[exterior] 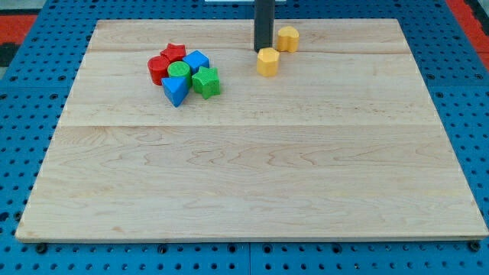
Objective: Slide the yellow hexagon vertically below the yellow heart
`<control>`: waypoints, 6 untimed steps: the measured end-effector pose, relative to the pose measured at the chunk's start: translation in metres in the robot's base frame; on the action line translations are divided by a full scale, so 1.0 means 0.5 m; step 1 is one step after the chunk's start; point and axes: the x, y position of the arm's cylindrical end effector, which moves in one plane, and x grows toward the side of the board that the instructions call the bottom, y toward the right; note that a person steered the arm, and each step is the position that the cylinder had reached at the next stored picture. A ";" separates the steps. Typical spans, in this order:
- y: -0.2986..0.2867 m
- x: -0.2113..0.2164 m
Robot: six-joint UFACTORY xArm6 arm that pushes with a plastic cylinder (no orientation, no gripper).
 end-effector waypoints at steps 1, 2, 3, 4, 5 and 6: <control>0.028 0.077; 0.056 0.140; 0.052 0.215; -0.048 0.279; 0.055 0.288; 0.138 0.261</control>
